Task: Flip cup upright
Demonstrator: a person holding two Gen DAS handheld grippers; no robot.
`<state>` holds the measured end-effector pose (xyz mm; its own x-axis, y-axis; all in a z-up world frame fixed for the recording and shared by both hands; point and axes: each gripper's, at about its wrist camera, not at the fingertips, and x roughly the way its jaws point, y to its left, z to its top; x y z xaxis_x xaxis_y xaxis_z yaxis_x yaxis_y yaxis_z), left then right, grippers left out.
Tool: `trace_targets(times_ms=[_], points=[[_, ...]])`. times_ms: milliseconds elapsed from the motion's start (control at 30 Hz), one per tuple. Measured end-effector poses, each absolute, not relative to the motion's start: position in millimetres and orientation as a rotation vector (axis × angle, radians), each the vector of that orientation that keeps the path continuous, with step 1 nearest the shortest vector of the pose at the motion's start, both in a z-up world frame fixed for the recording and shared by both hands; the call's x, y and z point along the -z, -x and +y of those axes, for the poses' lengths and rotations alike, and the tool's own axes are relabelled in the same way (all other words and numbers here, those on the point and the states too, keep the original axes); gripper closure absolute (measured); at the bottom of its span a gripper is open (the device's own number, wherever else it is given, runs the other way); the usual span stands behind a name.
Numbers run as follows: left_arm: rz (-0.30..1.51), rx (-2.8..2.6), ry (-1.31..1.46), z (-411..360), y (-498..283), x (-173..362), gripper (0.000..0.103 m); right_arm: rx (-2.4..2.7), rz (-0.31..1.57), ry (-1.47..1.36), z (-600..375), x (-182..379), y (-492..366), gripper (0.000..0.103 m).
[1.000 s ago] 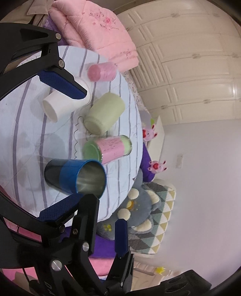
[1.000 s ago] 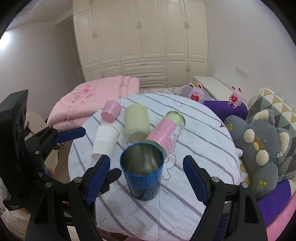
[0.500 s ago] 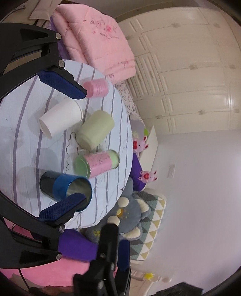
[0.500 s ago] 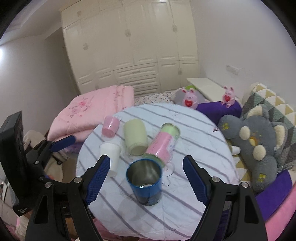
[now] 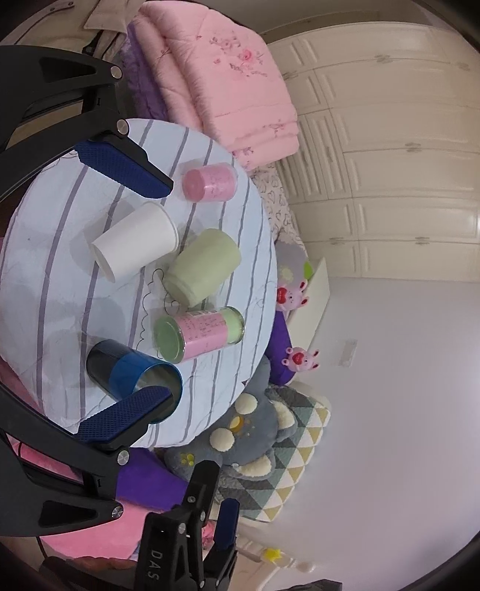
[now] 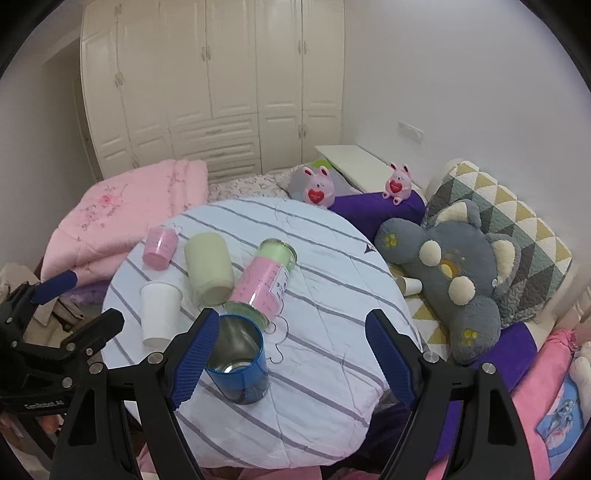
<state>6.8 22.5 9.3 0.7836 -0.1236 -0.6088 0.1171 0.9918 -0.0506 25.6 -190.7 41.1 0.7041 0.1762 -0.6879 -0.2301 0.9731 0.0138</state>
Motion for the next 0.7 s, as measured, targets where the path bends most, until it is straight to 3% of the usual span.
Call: trace_targets(times_ms=[300, 700], points=[[0.739, 0.139, -0.002, 15.0, -11.4, -11.7, 0.000, -0.215, 0.803, 0.112, -182.7, -40.4, -25.3, 0.021], [0.720, 0.137, -0.044, 0.7, -14.9, -24.9, 0.000, -0.217, 0.801, 0.114, -180.8, -46.9, -27.0, 0.021]])
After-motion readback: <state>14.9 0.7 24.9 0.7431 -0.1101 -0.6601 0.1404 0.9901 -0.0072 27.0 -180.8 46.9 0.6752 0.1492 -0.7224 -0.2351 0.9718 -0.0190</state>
